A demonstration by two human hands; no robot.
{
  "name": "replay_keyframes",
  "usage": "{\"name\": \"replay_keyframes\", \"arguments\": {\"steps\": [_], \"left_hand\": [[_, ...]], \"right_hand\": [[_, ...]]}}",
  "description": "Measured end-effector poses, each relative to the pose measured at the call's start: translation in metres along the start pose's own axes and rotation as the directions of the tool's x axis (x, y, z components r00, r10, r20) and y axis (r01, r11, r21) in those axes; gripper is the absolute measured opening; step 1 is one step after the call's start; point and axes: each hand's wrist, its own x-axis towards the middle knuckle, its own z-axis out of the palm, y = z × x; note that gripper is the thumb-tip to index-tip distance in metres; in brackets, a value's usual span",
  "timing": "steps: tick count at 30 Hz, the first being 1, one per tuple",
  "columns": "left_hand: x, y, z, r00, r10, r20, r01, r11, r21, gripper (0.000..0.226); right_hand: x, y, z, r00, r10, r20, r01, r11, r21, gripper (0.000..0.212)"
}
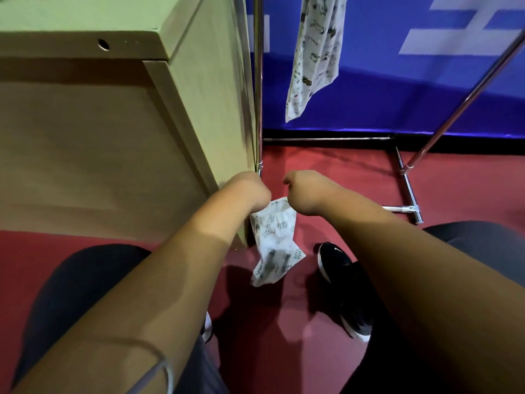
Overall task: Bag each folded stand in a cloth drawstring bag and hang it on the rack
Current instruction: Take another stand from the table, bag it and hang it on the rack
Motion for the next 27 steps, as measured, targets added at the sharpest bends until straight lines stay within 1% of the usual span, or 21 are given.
{"name": "replay_keyframes", "arguments": {"steps": [3, 7, 10, 12, 14, 16, 18, 20, 23, 25, 27], "left_hand": [[-0.002, -0.008, -0.005, 0.999, 0.039, -0.019, -0.041, 0.997, -0.067, 0.015], [-0.003, -0.023, -0.013, 0.996, 0.060, -0.061, -0.069, 0.986, -0.151, 0.020], [-0.004, -0.030, -0.019, 0.994, 0.071, -0.088, -0.091, 0.961, -0.260, 0.022], [-0.006, -0.033, -0.021, 0.986, 0.098, -0.134, -0.138, 0.931, -0.338, 0.022], [-0.013, -0.035, -0.022, 0.976, 0.129, -0.175, -0.191, 0.893, -0.407, 0.021], [-0.022, -0.040, -0.022, 0.967, 0.152, -0.204, -0.234, 0.846, -0.480, 0.017], [-0.034, -0.046, -0.023, 0.966, 0.133, -0.220, -0.239, 0.783, -0.574, 0.015], [-0.045, -0.052, -0.025, 0.966, 0.127, -0.225, -0.243, 0.742, -0.625, 0.017], [-0.069, -0.053, -0.037, 0.952, 0.154, -0.263, -0.292, 0.708, -0.643, 0.021], [-0.083, -0.053, -0.052, 0.941, 0.171, -0.291, -0.326, 0.680, -0.656, 0.022], [-0.100, -0.054, -0.076, 0.925, 0.192, -0.328, -0.368, 0.665, -0.650, 0.022]], "right_hand": [[0.001, -0.005, -0.004, 1.000, -0.010, -0.013, 0.010, 1.000, -0.020, 0.043], [0.003, -0.012, -0.010, 0.996, -0.010, -0.086, 0.010, 1.000, 0.007, 0.034], [0.003, -0.018, -0.014, 0.985, 0.019, -0.171, 0.004, 0.991, 0.132, 0.030], [0.000, -0.023, -0.017, 0.978, 0.043, -0.204, 0.009, 0.969, 0.248, 0.034], [-0.007, -0.031, -0.019, 0.972, 0.068, -0.227, 0.025, 0.923, 0.385, 0.034], [-0.015, -0.038, -0.020, 0.962, 0.095, -0.256, 0.054, 0.854, 0.517, 0.032], [-0.025, -0.045, -0.020, 0.953, 0.113, -0.281, 0.087, 0.786, 0.612, 0.032], [-0.033, -0.053, -0.022, 0.951, 0.131, -0.279, 0.095, 0.736, 0.670, 0.034], [-0.051, -0.072, -0.041, 0.957, 0.127, -0.261, 0.105, 0.687, 0.719, 0.033], [-0.060, -0.085, -0.061, 0.953, 0.116, -0.279, 0.144, 0.638, 0.757, 0.030], [-0.071, -0.100, -0.086, 0.946, 0.106, -0.305, 0.195, 0.566, 0.801, 0.027]]}}
